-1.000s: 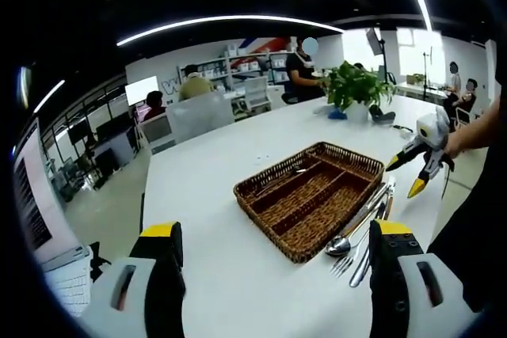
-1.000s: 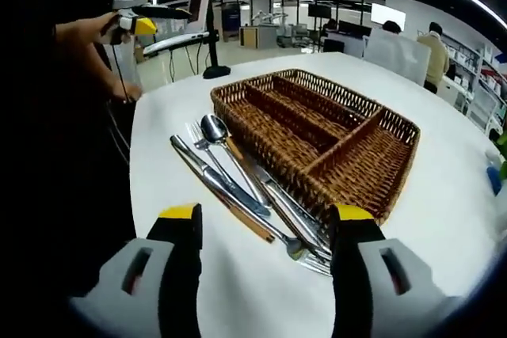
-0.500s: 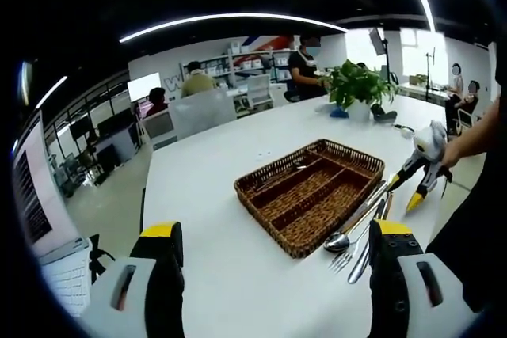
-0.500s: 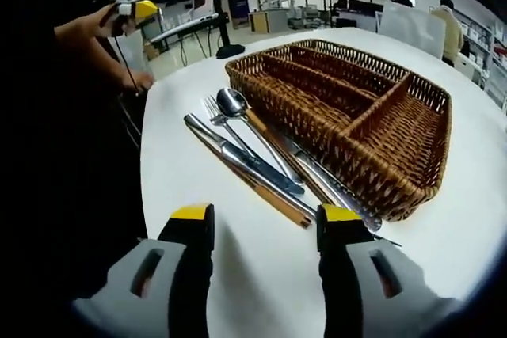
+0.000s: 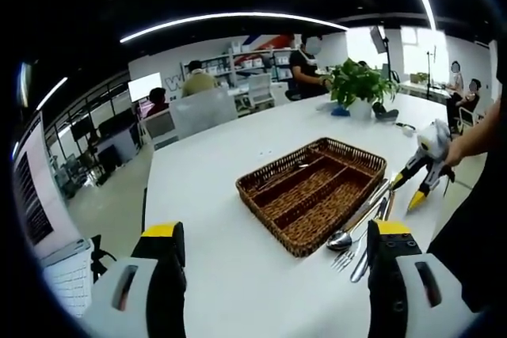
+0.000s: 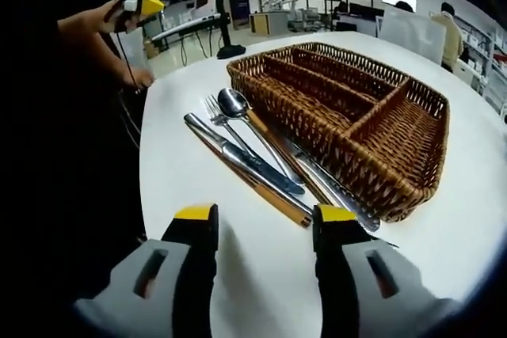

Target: Arrange the knives, forks, and spoons in their matching storage slots by inserting each utensil handle-first until every utensil is classified and aligned in the correct compartment

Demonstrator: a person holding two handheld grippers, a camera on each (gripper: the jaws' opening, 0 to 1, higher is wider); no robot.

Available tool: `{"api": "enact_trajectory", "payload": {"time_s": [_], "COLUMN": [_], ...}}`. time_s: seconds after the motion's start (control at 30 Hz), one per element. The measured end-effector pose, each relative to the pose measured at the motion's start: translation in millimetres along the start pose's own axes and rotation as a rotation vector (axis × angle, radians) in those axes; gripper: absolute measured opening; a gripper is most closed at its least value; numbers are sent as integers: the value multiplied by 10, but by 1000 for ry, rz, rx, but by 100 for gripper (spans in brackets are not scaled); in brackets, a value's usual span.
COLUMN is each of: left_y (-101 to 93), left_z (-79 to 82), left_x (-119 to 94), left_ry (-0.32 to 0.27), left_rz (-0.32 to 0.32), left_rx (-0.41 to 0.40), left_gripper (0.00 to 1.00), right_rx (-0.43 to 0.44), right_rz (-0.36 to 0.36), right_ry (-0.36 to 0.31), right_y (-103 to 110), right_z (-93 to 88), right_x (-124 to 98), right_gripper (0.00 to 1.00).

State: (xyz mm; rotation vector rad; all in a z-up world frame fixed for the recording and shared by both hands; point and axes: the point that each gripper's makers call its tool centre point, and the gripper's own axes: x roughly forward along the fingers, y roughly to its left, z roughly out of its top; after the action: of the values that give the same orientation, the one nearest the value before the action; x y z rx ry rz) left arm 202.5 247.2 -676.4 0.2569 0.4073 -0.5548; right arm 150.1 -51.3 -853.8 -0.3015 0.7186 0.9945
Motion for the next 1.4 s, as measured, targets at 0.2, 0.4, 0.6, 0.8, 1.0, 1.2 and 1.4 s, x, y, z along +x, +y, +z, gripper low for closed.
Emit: {"api": "enact_trajectory", "payload": {"time_s": [0.2, 0.4, 0.6, 0.8, 1.0, 1.2, 1.4], "left_y": [9, 22, 39, 72, 47, 70, 101], "left_z": [47, 40, 67, 67, 45, 47, 44], "left_x": [8, 18, 28, 37, 59, 58, 27], "left_ry": [-11, -7, -11, -9, 0, 5, 5], "left_rz": [2, -1, 2, 3, -12, -12, -2], "left_rx": [4, 9, 8, 13, 16, 33, 28], "left_gripper": [98, 97, 97, 97, 97, 96, 96], "right_rx": [-4, -50, -114, -127, -207, -249, -360], "right_rz": [10, 13, 56, 136, 164, 230, 236], "right_ry": [32, 60, 86, 82, 69, 82, 110], "right_y": [7, 11, 74, 229, 319, 445, 506], "right_z": [-61, -109, -158, -149, -72, -131, -206], "right_x": [38, 63, 58, 64, 152, 173, 146], "right_gripper": [48, 44, 30, 17, 17, 11, 6]}}
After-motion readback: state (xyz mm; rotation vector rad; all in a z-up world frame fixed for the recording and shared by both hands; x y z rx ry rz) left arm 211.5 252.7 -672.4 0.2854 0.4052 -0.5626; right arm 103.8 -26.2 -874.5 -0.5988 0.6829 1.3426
